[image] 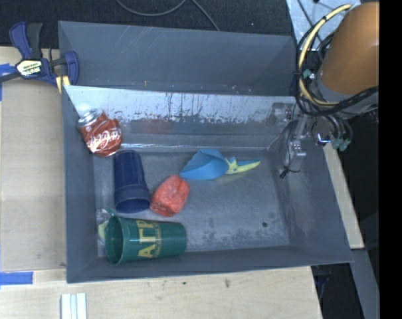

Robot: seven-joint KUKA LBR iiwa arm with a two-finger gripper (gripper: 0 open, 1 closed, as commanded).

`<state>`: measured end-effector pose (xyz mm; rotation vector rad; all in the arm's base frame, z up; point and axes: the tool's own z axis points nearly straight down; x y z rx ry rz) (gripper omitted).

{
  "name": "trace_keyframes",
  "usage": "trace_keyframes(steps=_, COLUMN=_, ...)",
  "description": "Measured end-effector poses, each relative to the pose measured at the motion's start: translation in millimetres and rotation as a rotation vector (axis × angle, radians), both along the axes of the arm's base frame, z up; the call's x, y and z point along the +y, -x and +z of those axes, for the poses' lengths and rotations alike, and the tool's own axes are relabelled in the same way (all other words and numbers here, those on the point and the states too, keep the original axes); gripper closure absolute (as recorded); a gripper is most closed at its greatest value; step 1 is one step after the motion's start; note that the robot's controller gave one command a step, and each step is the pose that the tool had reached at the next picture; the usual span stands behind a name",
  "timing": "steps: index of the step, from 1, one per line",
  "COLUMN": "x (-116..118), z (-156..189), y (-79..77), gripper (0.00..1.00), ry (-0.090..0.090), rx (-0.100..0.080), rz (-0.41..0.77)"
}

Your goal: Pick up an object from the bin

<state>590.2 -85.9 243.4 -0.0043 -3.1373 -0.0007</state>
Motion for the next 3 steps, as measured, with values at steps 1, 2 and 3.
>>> trace_keyframes(steps=1, x=0.3, z=5.0, y=-1.2, gripper=0.00, ry=0.001, rx=-0.008, rz=0.002)
trace_keyframes(steps=2, x=36.0, z=-34.1, y=-13.9, gripper=0.00, ry=0.003, rx=-0.015, rz=0.017)
trace_keyframes(steps=3, x=76.7, z=-79.8, y=-15.0, gripper=0.00, ry=0.000, rx=-0.010, rz=0.062)
